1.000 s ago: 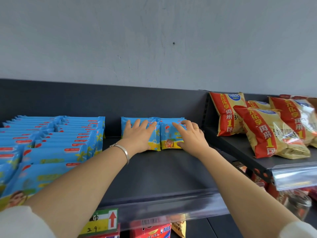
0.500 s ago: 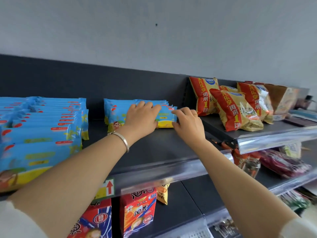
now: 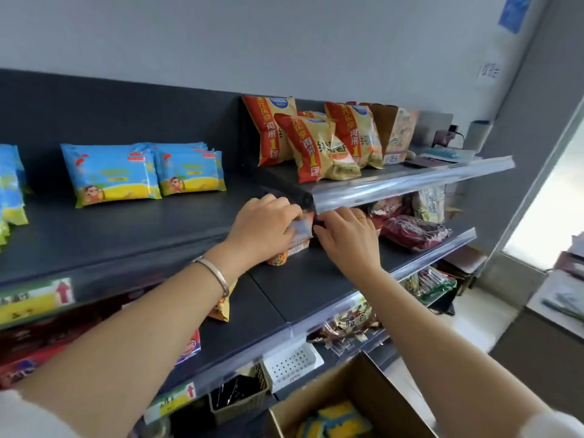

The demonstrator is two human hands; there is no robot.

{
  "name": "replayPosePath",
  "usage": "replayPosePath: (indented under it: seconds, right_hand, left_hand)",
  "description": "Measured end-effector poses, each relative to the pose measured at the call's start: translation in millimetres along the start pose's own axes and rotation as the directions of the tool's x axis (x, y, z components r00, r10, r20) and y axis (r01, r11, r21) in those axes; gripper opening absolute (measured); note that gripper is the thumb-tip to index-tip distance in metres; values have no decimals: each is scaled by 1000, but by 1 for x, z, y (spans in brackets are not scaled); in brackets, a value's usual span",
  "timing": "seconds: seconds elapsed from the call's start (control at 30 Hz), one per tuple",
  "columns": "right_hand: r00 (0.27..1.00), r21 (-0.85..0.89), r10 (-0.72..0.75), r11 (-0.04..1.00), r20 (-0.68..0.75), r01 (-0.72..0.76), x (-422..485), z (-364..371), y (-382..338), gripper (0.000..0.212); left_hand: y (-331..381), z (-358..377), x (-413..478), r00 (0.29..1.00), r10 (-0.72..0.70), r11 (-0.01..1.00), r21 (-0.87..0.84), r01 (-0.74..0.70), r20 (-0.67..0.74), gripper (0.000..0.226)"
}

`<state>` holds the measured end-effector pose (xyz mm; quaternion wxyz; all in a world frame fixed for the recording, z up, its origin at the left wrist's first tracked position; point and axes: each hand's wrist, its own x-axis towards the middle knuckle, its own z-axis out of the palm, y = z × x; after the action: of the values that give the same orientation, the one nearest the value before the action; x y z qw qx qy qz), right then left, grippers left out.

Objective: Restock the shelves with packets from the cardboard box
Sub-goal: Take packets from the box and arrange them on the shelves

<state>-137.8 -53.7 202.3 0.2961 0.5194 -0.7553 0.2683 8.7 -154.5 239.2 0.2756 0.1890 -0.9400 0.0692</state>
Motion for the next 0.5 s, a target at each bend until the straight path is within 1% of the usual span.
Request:
replayPosePath:
  seconds: [0.07, 0.13, 0.23, 0.37, 0.5]
  right_hand:
    - [997, -35, 26, 999, 74, -24, -32, -10, 35, 19]
    - [983, -43, 35, 999, 181, -27, -65, -19, 67, 21]
    - [930, -43, 40, 999, 365, -26, -109, -28, 105, 29]
    - [891, -17, 75, 997, 448, -76, -152, -25, 139, 30]
    - [838, 9, 87, 994, 538, -108, -183, -14, 154, 30]
  left_hand:
    - [40, 22, -4, 999, 8, 999, -39, -6, 50, 23]
    - [79, 45, -11, 992, 16, 998, -67, -8, 126, 24]
    - [127, 75, -22, 971, 24, 997, -74, -7, 237, 25]
    - [168, 103, -37, 933, 7, 998, -66, 18, 359, 26]
    - [184, 124, -57, 892, -33, 995, -69, 72, 451, 26]
